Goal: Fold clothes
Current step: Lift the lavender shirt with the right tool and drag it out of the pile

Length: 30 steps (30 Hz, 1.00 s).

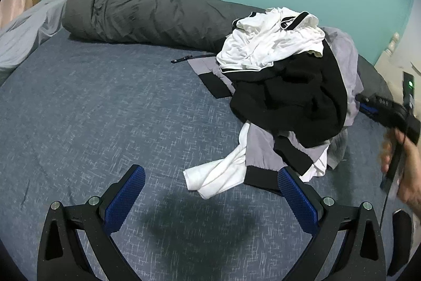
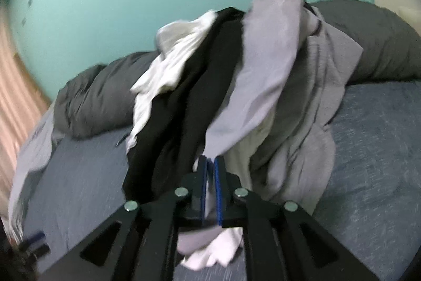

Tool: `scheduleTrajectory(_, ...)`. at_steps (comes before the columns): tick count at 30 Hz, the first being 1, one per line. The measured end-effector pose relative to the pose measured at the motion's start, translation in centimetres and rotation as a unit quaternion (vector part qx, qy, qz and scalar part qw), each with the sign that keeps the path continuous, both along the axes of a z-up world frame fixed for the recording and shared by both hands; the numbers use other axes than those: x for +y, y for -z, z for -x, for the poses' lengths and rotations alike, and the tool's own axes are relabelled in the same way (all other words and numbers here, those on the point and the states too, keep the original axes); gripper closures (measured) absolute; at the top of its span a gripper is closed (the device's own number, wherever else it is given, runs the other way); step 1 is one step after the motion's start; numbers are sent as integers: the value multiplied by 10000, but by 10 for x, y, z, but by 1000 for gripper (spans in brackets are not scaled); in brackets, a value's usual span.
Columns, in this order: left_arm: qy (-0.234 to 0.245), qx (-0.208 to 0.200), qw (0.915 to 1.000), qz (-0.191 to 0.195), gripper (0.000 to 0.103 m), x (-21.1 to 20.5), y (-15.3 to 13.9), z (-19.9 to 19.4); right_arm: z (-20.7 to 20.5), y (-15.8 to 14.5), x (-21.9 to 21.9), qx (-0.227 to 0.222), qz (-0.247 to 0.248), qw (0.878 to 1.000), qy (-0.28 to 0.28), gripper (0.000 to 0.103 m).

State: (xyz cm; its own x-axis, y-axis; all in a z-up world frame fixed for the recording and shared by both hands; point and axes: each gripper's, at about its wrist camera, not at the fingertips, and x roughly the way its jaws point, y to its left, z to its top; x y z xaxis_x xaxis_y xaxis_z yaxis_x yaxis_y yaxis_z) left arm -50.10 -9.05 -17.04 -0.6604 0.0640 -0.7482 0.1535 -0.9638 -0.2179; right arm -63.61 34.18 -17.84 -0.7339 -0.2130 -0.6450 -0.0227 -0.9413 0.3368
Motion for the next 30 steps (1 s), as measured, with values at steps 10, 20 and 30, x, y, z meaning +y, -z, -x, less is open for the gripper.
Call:
scheduleTrajectory(10,43,-37,10000,-65,0,2,11,7,44,32,25,-697,596,9933,710,63)
scheduleTrajectory(20,88,84,9999,-2,0,8,1,-28,3,2,-37,-185,-149,9971,-724,102)
scheduleTrajectory(30,279,308,9991,35,0,24,-2,-98,-100,-15,-72,109,-168,9862,-1642,102)
